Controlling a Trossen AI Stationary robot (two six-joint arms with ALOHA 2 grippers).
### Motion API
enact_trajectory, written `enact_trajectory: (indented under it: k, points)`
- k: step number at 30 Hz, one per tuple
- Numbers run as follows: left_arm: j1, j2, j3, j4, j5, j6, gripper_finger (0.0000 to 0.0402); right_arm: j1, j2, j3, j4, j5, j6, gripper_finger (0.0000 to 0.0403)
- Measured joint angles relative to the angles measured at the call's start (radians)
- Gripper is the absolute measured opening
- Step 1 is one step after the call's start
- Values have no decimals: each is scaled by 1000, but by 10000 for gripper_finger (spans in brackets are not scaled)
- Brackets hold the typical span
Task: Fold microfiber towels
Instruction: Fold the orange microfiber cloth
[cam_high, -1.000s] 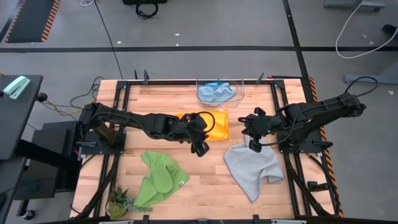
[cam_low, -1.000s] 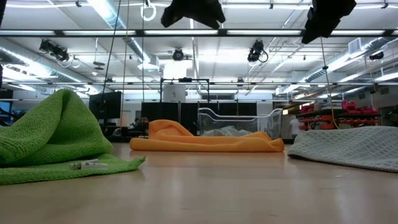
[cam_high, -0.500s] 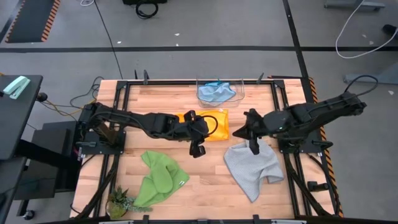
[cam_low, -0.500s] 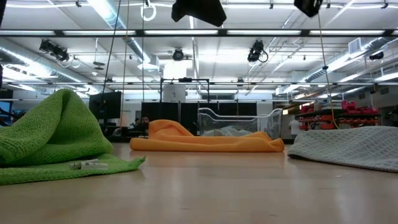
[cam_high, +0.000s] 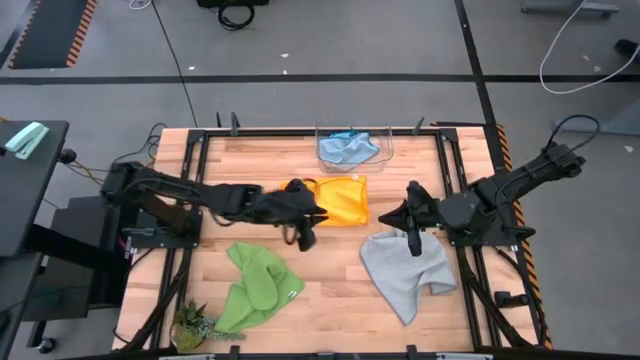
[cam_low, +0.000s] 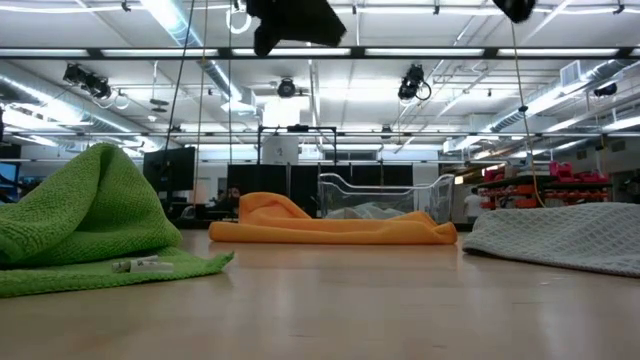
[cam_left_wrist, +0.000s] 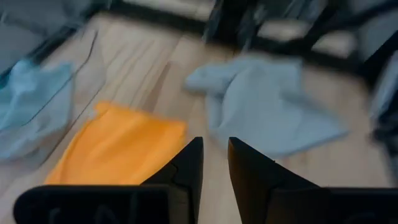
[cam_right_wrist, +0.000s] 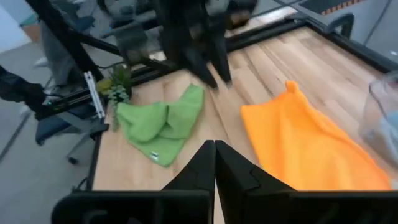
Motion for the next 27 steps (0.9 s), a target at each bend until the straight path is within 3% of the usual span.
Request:
enact_trajectory:
  k: [5, 8, 12, 17, 22, 27]
  points:
    - [13, -102, -214, 401, 34, -2, 88, 22, -144, -244, 264, -8, 39, 16]
    - [33, -109, -291, 526, 36, -40, 91, 18, -249, -357, 323, -16, 67, 16]
    - [63, -48, -332, 552, 32, -141, 89, -5, -369, -471, 321, -20, 172, 16]
    - [65, 80, -299, 640, 39, -193, 80, -34, -447, -541, 321, -19, 223, 16]
    - [66, 174, -266, 710, 38, -271, 79, -60, -456, -577, 300, -20, 293, 16]
    - [67, 207, -255, 713, 35, -336, 86, -81, -448, -571, 272, -19, 250, 16]
